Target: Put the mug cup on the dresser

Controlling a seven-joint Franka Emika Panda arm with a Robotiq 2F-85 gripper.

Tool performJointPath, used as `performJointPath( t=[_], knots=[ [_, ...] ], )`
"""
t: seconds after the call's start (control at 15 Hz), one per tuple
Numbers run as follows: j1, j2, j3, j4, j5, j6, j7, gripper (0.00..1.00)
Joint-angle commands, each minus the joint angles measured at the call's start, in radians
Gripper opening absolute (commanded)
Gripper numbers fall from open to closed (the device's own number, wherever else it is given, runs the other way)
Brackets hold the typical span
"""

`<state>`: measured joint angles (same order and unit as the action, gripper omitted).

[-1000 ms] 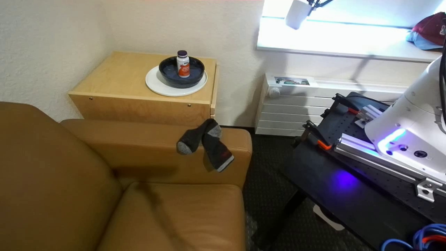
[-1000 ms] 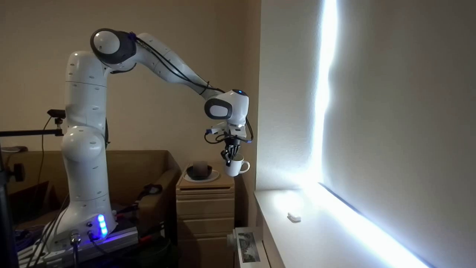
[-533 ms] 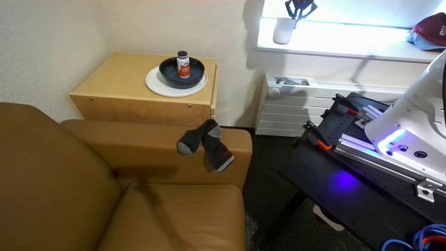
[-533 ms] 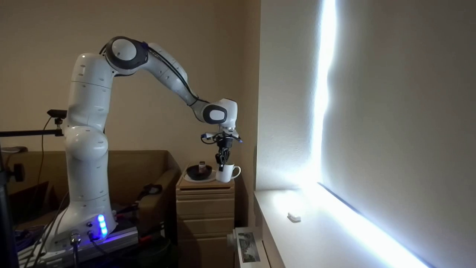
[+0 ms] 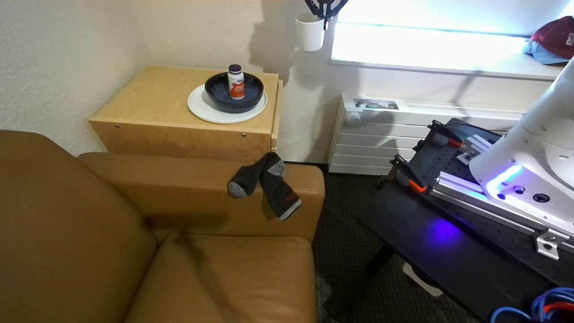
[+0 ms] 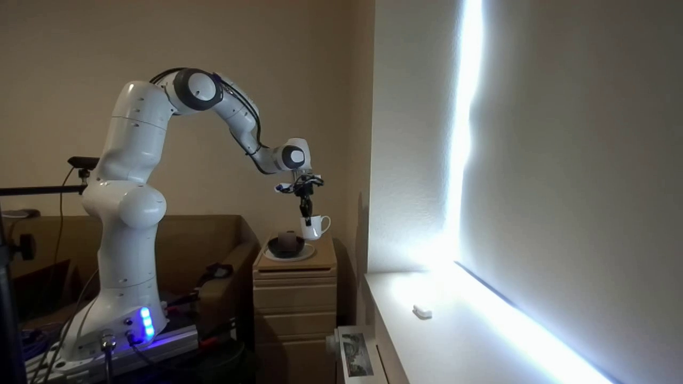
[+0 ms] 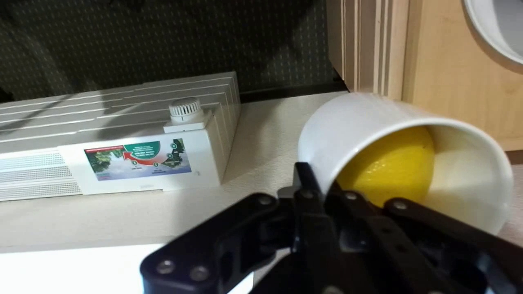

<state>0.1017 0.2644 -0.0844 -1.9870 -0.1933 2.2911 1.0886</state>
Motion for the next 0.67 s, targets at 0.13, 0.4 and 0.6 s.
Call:
performJointPath(
  t=[0.13,0.4,0.6],
  knots=[
    [-0.012,0.055,0.003,0.031,0.007,0.019,-0.002,0.01],
    [-0.003,0.167,0.029,0.103,0.111,0.124,0.023,0.01],
    [0.015,0.253,0.026,0.164,0.167,0.191,0.048,0.01]
  ],
)
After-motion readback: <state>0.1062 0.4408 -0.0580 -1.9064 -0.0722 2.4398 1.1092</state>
